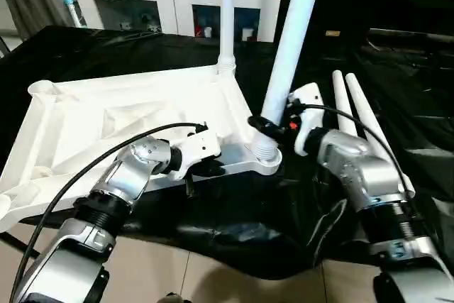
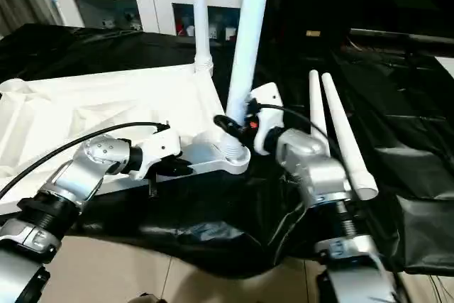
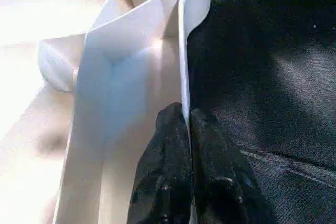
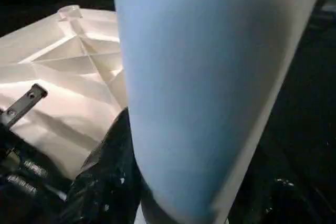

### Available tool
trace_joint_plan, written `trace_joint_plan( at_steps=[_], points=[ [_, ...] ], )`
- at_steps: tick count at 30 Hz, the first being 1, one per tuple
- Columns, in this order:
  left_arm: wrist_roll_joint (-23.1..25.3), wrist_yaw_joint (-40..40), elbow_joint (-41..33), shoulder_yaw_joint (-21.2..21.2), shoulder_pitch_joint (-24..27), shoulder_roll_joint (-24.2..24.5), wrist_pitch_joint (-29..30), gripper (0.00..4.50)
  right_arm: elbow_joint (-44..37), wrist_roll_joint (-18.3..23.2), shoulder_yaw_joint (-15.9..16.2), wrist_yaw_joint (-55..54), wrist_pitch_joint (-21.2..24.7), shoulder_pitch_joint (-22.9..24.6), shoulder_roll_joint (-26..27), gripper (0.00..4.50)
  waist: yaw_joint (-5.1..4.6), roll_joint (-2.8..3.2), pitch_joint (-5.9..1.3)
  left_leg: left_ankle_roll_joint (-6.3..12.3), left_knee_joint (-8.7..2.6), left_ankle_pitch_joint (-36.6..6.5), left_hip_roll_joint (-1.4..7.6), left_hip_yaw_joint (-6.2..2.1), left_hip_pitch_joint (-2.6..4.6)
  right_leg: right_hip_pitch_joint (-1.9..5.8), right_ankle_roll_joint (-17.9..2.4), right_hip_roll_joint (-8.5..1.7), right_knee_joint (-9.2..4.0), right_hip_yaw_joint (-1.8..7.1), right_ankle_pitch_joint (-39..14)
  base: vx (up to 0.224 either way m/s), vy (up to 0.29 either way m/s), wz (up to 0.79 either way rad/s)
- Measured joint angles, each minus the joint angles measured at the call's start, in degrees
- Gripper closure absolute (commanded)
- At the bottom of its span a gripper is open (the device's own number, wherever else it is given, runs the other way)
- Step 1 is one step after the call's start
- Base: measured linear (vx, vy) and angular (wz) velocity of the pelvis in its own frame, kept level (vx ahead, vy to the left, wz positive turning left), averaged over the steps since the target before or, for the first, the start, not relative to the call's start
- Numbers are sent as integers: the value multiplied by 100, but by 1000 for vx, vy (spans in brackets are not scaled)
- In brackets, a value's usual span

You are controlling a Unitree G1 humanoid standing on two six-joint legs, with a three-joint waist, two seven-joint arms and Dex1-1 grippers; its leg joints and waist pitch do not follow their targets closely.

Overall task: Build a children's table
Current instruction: Insert table leg to table base

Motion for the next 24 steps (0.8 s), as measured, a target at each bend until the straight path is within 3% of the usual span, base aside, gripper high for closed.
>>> trace_joint_plan(
  at_steps=[14, 24],
  points=[
    [-2, -54, 132, -53, -92, 12, -20, 450, -97, 14, 59, 211, 356, 13, -121, 266, 4, -8, -6, 0, 0, 0, 1, 0, 5, 1, 0, 0, 6, -1, 0, 0, 0, 0],
    [3, -37, 177, -67, -103, 19, -20, 450, 829, 234, -400, 29, 0, -207, 222, 266, -15, -27, -18, -2, 0, -1, 1, -1, 12, 4, -4, 0, 10, -1, 3, 0, 0, 0]
  ],
)
